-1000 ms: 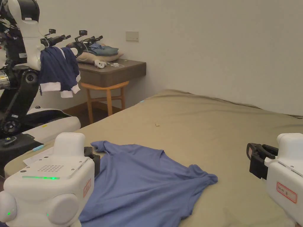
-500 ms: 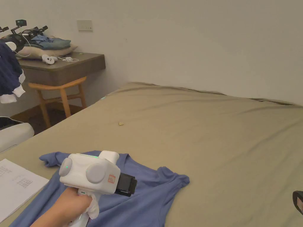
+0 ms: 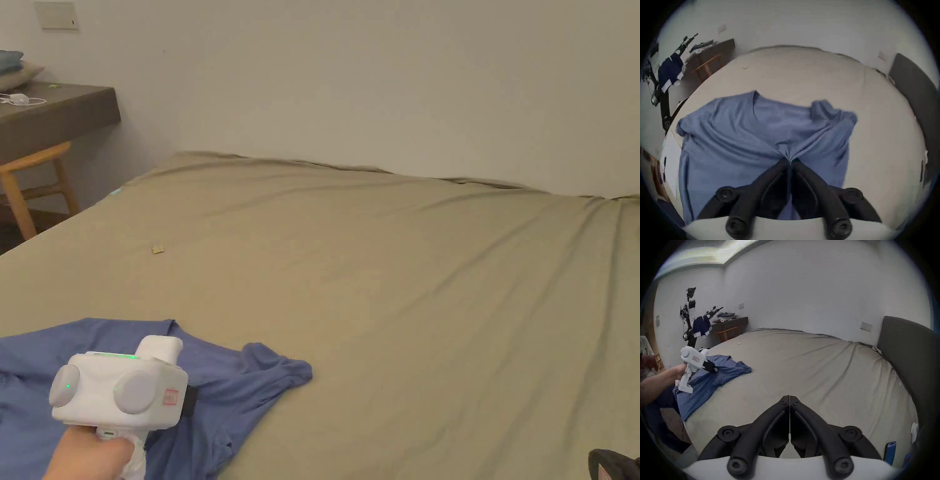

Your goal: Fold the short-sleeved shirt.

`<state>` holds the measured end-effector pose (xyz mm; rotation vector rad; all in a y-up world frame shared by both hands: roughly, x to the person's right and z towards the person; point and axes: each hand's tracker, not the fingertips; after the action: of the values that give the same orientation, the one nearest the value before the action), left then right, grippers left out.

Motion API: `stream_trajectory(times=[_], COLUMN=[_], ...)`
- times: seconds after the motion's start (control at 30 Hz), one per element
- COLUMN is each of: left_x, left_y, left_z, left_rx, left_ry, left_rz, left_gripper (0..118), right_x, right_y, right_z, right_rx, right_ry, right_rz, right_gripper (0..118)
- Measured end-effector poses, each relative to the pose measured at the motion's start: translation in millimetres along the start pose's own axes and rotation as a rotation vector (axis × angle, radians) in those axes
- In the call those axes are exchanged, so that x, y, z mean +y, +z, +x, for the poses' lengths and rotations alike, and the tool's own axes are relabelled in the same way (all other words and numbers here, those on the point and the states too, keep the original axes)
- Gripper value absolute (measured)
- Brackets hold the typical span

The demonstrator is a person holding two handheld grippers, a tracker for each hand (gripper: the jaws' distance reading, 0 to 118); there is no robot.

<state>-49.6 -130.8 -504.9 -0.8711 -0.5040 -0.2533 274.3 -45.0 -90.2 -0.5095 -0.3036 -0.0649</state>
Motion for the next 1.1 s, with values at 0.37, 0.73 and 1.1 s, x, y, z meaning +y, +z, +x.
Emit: stream_trajectory(times=[0.37, 0.73, 1.1], left_x=[113.5, 92.8, 1.5], left_y=[97.1, 86.2, 36.8], left_z=[133.4, 433.1, 473.6], left_rx=[-0.343, -0.839, -0.867], left_ry=[-0.123, -0.447, -0.428], left_rz=[0.286, 0.119, -0.078], left_gripper=[2, 2, 96], right_x=[-11.1, -59.0, -64.7], right_y=[77.3, 163.9, 160.3], right_z=[43.3, 75.6, 94.8], right_rx=[-0.089, -0.332, -0.374], right_ry=[-0.099, -0.174, -0.206], right_rz=[0.069, 0.017, 0.009], right_gripper=[3, 3, 3])
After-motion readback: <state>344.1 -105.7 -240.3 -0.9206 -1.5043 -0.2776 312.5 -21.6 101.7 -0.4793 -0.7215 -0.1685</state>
